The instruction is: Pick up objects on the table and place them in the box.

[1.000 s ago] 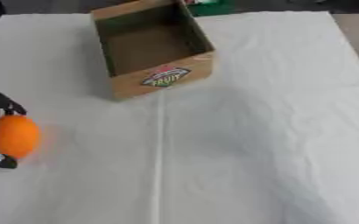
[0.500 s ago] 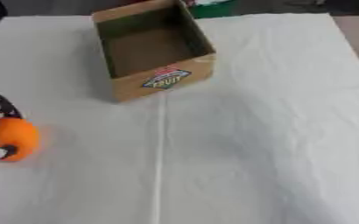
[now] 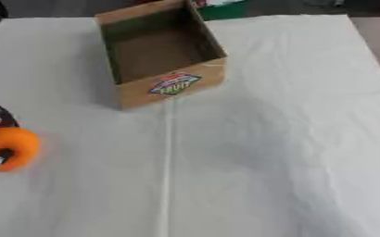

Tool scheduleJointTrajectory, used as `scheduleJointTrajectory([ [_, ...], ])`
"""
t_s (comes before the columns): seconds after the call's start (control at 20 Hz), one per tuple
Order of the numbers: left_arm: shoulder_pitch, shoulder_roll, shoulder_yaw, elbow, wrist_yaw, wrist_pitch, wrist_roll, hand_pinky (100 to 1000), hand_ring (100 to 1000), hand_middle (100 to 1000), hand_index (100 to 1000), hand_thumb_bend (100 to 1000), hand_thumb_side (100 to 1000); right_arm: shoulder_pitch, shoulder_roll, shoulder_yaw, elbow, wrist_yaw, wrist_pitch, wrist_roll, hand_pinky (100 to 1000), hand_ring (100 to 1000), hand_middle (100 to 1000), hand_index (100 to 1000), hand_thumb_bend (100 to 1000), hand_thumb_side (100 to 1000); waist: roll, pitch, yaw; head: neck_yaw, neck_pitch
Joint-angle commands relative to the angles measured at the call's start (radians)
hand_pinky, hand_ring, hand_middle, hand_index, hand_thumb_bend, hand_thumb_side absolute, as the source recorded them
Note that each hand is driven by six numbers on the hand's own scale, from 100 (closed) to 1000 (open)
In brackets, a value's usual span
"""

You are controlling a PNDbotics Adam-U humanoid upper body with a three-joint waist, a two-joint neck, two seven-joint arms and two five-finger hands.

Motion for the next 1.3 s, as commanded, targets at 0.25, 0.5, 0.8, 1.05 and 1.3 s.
scheduleJointTrajectory([
  [0.25,0.003,0.049,0.061,-0.068,0.063,0.078,0.036,281,522,679,775,100,426,-0.004,-0.014,-0.010,-0.014,-0.004,0.001,-0.003,806,813,713,820,100,1000,0.000,-0.015,0.004,-0.008,-0.006],
  [0.5,-0.003,0.066,0.113,-0.142,0.047,0.114,0.110,206,458,596,692,100,459,-0.002,-0.015,-0.011,-0.014,-0.005,0.001,-0.005,806,813,713,821,100,1000,0.000,-0.018,0.008,-0.014,0.000],
  [0.8,-0.039,0.069,0.153,-0.228,-0.015,0.142,0.199,160,425,584,680,100,464,-0.001,-0.015,-0.012,-0.014,-0.007,0.000,-0.009,807,813,713,822,100,1000,0.000,-0.020,0.008,-0.016,0.001],
  [1.05,-0.097,0.040,0.176,-0.270,-0.091,0.153,0.276,133,403,574,671,100,452,0.002,-0.017,-0.012,-0.014,-0.009,0.001,-0.010,807,813,713,822,100,1000,0.002,-0.023,0.009,-0.018,0.002],
  [1.3,-0.205,-0.049,0.179,-0.243,-0.167,0.134,0.352,138,402,581,675,100,448,0.002,-0.021,-0.006,-0.014,-0.011,0.003,-0.006,806,813,713,822,100,1000,0.008,-0.034,0.000,-0.010,0.009],
])
